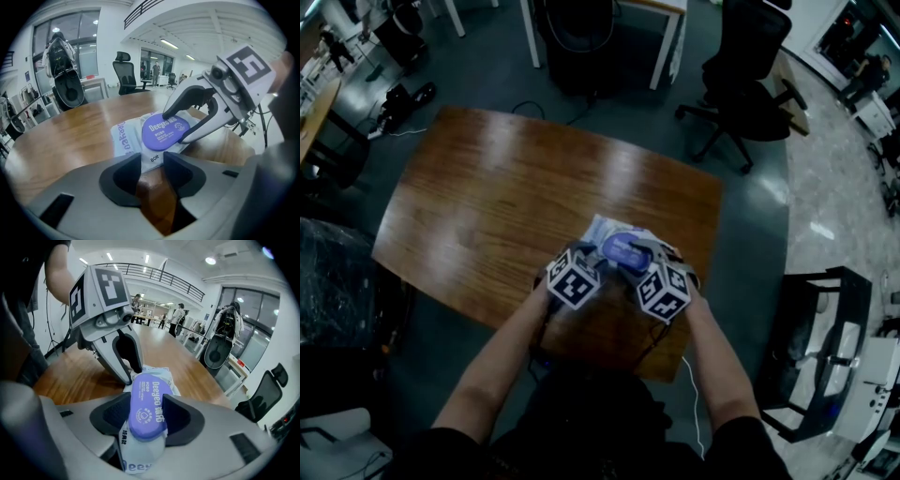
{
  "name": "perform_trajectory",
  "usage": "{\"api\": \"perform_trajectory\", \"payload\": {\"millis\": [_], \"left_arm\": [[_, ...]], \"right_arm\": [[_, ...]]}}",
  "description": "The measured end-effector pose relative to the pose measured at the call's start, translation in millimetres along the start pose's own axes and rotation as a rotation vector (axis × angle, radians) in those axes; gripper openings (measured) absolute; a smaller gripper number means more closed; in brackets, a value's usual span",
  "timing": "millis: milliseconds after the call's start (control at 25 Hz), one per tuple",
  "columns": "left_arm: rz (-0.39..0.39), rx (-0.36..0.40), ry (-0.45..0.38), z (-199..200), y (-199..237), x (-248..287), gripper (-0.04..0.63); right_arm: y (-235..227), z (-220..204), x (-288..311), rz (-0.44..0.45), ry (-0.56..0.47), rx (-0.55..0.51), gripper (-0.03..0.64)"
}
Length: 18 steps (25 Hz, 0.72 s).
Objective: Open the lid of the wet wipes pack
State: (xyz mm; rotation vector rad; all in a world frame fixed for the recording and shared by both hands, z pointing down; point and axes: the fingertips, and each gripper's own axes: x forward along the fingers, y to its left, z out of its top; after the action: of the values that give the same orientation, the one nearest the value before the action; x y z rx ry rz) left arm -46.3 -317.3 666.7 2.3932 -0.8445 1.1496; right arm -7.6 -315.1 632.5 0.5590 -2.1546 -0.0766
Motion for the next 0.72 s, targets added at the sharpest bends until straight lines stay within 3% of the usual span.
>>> {"api": "perform_trajectory", "payload": {"millis": [560, 720], "left_arm": [[-0.03, -0.01, 0.017, -2.7, 0.0, 2.0, 0.155], [-0.042, -0.025, 0.014, -3.3, -1.4, 2.7, 0.155]], "right_arm": [[-11.3, -0.2, -8.0, 0.178, -0.039, 0.244, 0.215], [-19.6, 6.8, -20.2, 0.177, -0.088, 0.29, 0.215]]}}
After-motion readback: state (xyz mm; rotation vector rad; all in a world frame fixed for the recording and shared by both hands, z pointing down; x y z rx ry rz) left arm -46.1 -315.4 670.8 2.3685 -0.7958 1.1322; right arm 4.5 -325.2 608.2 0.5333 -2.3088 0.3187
